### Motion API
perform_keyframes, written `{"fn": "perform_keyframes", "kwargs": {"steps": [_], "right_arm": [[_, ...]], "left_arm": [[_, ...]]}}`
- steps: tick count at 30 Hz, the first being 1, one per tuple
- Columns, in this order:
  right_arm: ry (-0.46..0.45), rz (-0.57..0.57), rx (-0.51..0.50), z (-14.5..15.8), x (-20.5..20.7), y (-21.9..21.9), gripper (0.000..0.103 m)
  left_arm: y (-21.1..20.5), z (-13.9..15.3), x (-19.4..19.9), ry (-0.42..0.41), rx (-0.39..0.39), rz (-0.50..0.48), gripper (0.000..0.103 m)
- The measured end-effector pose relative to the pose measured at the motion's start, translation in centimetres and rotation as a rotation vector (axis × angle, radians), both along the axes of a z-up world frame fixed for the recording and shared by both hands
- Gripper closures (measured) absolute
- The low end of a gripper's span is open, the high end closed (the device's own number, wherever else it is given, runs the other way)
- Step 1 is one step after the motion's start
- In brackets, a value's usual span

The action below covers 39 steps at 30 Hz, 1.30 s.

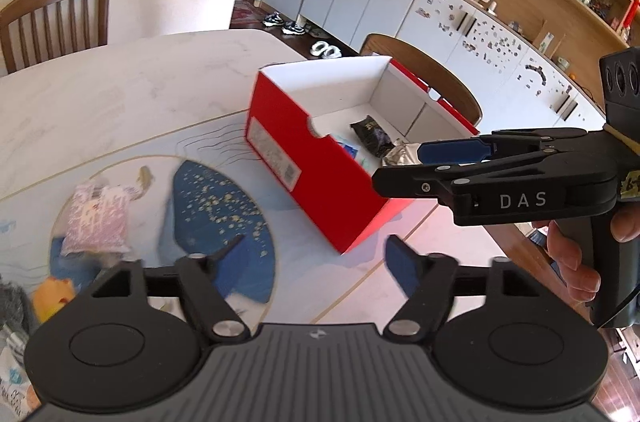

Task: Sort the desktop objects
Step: 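Withdraw both open grippers from the box back toward the table items, then grasp the orange toy pig with the right gripper while the left grasps the white pouch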

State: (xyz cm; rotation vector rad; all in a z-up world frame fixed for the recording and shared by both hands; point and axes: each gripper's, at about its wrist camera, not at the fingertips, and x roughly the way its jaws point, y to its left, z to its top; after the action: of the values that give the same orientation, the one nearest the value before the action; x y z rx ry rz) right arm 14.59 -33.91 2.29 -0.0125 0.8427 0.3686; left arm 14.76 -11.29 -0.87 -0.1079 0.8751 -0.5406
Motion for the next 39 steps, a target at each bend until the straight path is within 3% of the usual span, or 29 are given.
{"fn": "perform_keyframes", "kwargs": {"steps": [5, 6, 7, 17, 25, 39], "right_arm": [[-0.019, 0.030, 0.000, 0.0, -0.5, 2.0, 0.020], [-0.022, 0.035, 0.003, 0.0, -0.6, 2.4, 0.017], [-0.024, 0.039, 0.009, 0.1, -0.6, 2.8, 0.017], [-0.039, 0.114, 0.064, -0.9, -1.6, 7.1, 0.007], [-0.017, 0.170, 0.071, -2.0, -2.0, 11.0, 0.007], [0.009, 0.216, 0.080, -3.7, -2.3, 15.5, 0.007]], "left_arm": [[2.0, -0.5, -0.7, 0.004, 0.002, 0.017, 0.011], [2.5, -0.7, -0.9, 0.003, 0.001, 0.026, 0.002], [3.0, -0.9, -1.0, 0.002, -0.004, 0.035, 0.000], [9.3, -3.0, -3.0, 0.017, -0.028, 0.155, 0.000], [13.8, -4.3, -4.6, 0.015, -0.011, 0.247, 0.000], [18.6, -6.6, -7.4, 0.007, 0.040, 0.316, 0.000]]}}
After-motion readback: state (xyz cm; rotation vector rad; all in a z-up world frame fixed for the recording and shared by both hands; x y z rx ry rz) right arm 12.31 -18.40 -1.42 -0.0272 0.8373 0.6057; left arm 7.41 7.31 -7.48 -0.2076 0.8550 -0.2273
